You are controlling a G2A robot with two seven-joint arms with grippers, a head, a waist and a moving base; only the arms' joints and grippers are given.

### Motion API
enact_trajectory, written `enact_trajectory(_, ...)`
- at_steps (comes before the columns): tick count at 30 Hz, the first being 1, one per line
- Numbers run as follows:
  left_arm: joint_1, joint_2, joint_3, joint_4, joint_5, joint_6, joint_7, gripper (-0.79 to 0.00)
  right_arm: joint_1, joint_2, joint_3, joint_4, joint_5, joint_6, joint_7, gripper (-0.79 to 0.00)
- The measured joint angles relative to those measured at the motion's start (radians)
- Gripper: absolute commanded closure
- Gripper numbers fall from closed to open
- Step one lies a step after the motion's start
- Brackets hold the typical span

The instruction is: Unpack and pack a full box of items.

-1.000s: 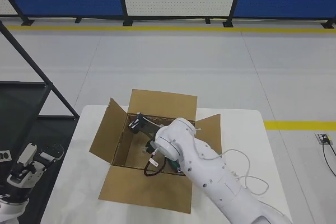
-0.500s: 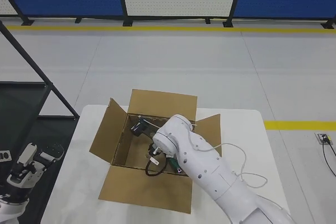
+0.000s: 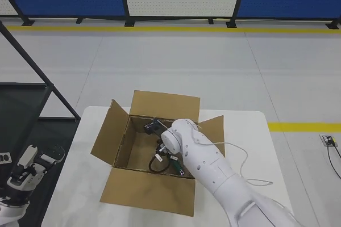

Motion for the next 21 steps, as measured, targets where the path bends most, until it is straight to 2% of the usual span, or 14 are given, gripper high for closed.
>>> enact_trajectory(5, 0.0, 0.0, 0.0, 0.0, 0.0, 0.0, 0.0, -0.785, 0.004, -0.032, -0.027, 0.081, -0.013, 0.056, -0.074, -0.508)
enact_trajectory(13, 0.0, 0.0, 0.0, 0.0, 0.0, 0.0, 0.0, -0.785, 0.022, -0.068, -0.036, 0.18, 0.004, 0.06, -0.111, -0.517)
enact_trajectory(14, 0.0, 0.0, 0.0, 0.0, 0.0, 0.0, 0.0, -0.785, 0.025, -0.072, -0.036, 0.192, 0.007, 0.057, -0.114, -0.477)
enact_trajectory(15, 0.0, 0.0, 0.0, 0.0, 0.0, 0.0, 0.0, -0.785, 0.027, -0.075, -0.036, 0.2, 0.009, 0.055, -0.117, -0.385)
enact_trajectory(16, 0.0, 0.0, 0.0, 0.0, 0.0, 0.0, 0.0, -0.785, 0.028, -0.077, -0.036, 0.207, 0.011, 0.052, -0.12, -0.36)
enact_trajectory(21, 0.0, 0.0, 0.0, 0.0, 0.0, 0.0, 0.0, -0.785, 0.034, -0.088, -0.03, 0.247, 0.026, 0.035, -0.147, -0.336)
